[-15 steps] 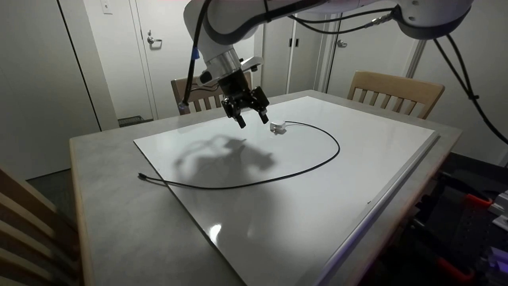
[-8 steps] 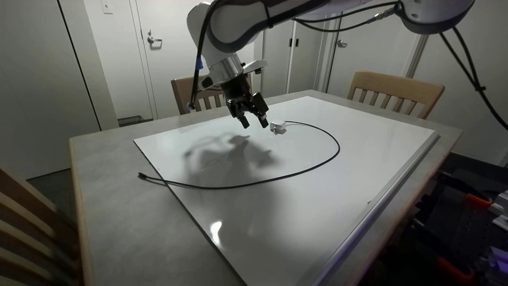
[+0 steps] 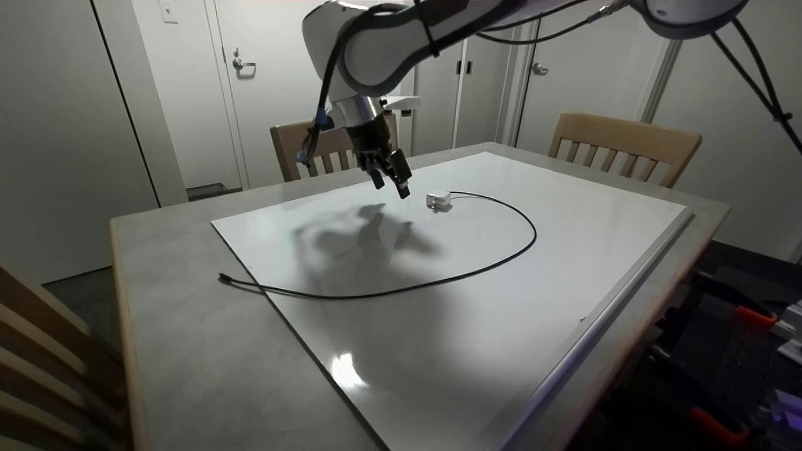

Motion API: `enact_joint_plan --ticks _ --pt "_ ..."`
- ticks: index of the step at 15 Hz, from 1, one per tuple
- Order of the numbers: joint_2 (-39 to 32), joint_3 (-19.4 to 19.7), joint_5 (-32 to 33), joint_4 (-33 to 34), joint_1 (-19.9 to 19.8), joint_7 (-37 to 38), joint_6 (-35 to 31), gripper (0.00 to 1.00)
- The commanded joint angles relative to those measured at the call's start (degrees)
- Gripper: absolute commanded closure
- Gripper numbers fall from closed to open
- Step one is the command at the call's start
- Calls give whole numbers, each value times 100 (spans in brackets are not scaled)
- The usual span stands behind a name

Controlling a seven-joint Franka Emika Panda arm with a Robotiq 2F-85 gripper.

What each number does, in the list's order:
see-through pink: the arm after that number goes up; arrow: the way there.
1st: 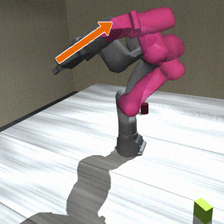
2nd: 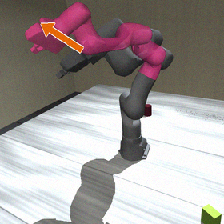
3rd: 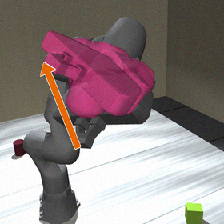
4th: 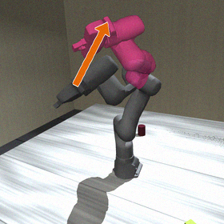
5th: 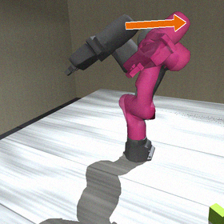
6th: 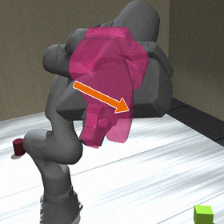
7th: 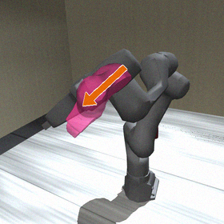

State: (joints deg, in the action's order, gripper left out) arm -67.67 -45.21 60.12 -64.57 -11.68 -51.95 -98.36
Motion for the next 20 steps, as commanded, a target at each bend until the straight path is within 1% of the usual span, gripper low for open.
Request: enact_joint_plan --ticks 1,2,3,4,5,7,9,10,12,15,16,18,20 --pt "384 -2 423 -959 -606 873 -1244 0" --pt "771 809 -311 -1095 -314 871 -1827 0" --pt "881 924 -506 -1254 -374 932 -2117 0" --pt "1036 1179 -835 -1399 -346 800 -2390 0" --pt "739 1519 -1176 -747 138 474 -2267 0" --pt "860 1953 -1661 -791 301 309 -2487 0" --pt "846 2080 -1733 -733 454 305 -2490 0" --pt "872 2191 -1910 -740 532 232 -2556 0" --pt "958 2538 -2272 -837 694 -116 -2922 0" --pt "1081 2860 -2829 -974 834 -595 -3286 0" --pt "1112 2926 -3001 -1020 855 -783 -3430 0" --pt "1181 2939 -3440 -1100 823 -1268 -3599 0" --pt "1238 2856 -3934 -1132 757 -1811 -3495 0"
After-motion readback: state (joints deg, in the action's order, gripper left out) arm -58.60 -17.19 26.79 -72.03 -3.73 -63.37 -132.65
